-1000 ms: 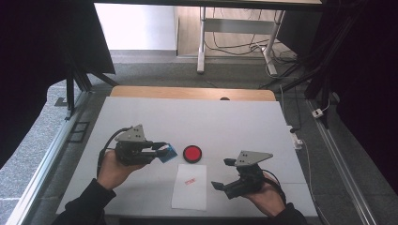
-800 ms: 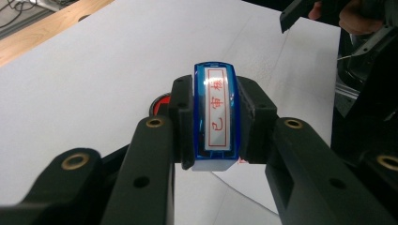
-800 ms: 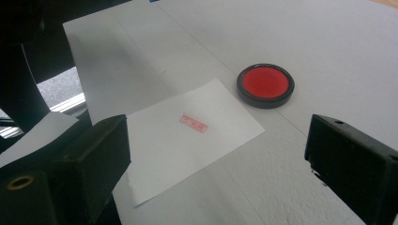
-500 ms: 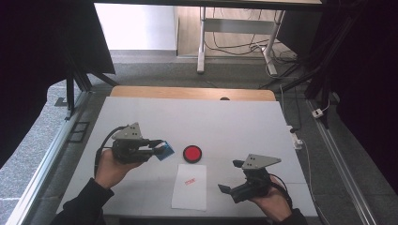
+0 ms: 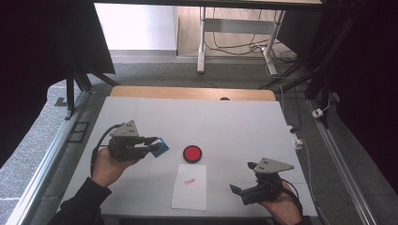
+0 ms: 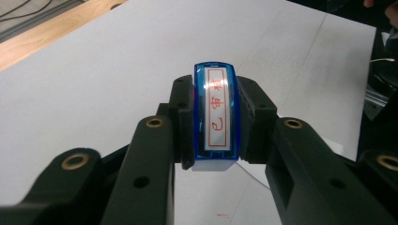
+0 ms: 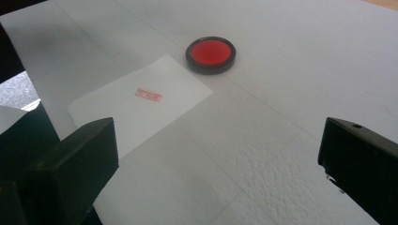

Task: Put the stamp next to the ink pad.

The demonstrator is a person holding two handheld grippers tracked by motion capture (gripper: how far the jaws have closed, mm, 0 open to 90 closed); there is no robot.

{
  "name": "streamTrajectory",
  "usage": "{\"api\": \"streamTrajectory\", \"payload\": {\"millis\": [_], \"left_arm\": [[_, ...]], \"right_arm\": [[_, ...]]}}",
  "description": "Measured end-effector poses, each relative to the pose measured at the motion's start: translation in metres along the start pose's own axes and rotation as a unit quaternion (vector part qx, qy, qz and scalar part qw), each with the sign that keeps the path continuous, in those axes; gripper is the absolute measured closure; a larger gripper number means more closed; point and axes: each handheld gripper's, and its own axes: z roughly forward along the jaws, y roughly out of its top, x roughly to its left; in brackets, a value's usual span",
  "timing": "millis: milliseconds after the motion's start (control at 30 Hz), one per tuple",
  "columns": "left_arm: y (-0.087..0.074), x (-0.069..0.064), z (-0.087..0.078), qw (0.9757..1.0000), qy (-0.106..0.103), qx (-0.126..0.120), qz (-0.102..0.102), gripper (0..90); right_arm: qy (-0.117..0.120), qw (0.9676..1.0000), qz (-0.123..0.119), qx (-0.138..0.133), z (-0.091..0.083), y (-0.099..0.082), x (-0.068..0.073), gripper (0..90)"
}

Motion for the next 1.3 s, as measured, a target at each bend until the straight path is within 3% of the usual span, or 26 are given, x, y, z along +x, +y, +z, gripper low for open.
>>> {"api": "streamTrajectory", "payload": {"millis": [433, 633, 1300], "left_arm": [[-0.007, 0.012, -0.002, 0.9992, 0.033, 0.014, -0.017, 70.2], [-0.010, 0.018, -0.003, 0.9982, 0.048, 0.018, -0.029, 70.2], [-0.023, 0.034, -0.001, 0.9941, 0.080, 0.033, -0.066, 70.1]], "right_arm": [[-0.038, 0.9988, 0.026, 0.020, -0.017, -0.016, -0.009, 0.0], [-0.048, 0.9981, 0.035, 0.016, -0.023, -0.020, -0.011, 0.0], [-0.054, 0.9976, 0.039, 0.019, -0.028, -0.023, -0.013, 0.0]]}}
